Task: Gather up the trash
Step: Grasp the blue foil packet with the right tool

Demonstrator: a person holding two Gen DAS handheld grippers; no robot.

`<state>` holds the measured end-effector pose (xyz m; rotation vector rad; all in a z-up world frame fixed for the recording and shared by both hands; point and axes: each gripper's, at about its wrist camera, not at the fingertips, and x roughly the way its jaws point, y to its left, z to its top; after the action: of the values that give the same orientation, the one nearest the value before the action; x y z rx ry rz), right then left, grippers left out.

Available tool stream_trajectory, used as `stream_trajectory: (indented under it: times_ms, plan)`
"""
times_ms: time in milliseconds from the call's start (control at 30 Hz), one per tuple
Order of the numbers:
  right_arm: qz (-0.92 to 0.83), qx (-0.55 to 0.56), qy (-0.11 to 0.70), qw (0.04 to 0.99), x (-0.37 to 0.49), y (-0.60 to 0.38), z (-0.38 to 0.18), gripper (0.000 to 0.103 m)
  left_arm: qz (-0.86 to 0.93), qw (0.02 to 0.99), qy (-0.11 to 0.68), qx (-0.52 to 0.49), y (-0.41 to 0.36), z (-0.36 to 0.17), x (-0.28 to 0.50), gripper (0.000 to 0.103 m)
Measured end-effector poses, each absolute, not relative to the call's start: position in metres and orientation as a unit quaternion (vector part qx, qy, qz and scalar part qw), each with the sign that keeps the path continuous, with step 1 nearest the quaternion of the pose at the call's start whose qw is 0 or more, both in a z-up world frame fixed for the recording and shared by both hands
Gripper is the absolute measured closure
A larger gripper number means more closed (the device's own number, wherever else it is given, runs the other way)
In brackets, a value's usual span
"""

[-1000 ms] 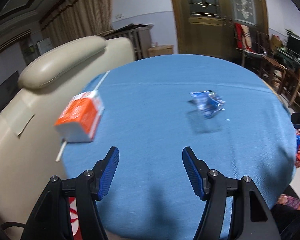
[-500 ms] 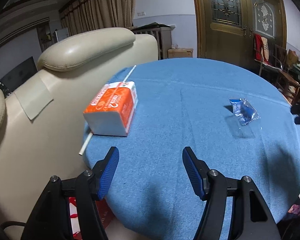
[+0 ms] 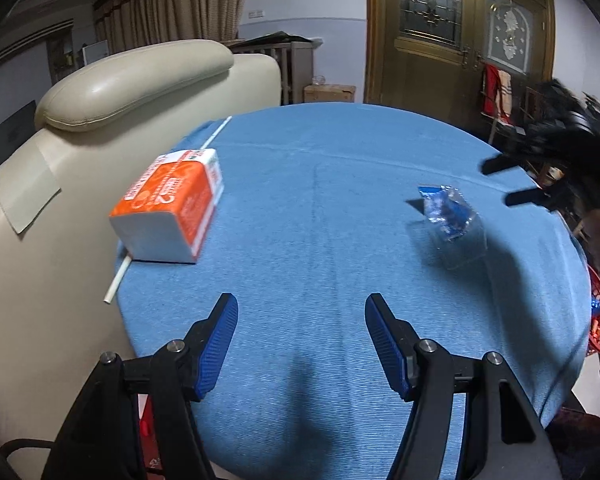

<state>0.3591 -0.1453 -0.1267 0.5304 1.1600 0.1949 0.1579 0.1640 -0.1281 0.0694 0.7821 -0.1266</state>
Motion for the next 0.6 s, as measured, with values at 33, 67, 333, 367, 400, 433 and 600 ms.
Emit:
stream_trajectory:
  times_ms: [33,67,333,367,400,433,600]
  plan:
    - [0.090,0.246,0.547,0.795,0.366,-0.144,-0.129,0.034,-0.068,0.921,0.383,0.031,0.162,-0.129,0.158,0.036]
    - [0.087,0.245,0.557,0.789,0.374,-0.142,-0.133,0.034,-0.072,0.919,0.385,0.029,0.161,-0.130,0.159,0.036]
    - [0.080,0.166,0.603,0.776,0.417,-0.104,-0.155,0.033,-0.080,0.912,0.402,0.028,0.160,-0.140,0.165,0.035]
    - [0.077,0.148,0.607,0.777,0.420,-0.097,-0.157,0.033,-0.079,0.912,0.402,0.029,0.162,-0.141,0.164,0.035]
    - [0.072,0.132,0.609,0.779,0.423,-0.091,-0.159,0.032,-0.078,0.911,0.403,0.027,0.164,-0.141,0.165,0.035]
    - [0.069,0.122,0.611,0.779,0.424,-0.087,-0.161,0.032,-0.077,0.911,0.404,0.024,0.166,-0.141,0.166,0.035]
    - [0.060,0.070,0.617,0.782,0.432,-0.060,-0.168,0.024,-0.077,0.911,0.404,0.017,0.170,-0.141,0.172,0.035]
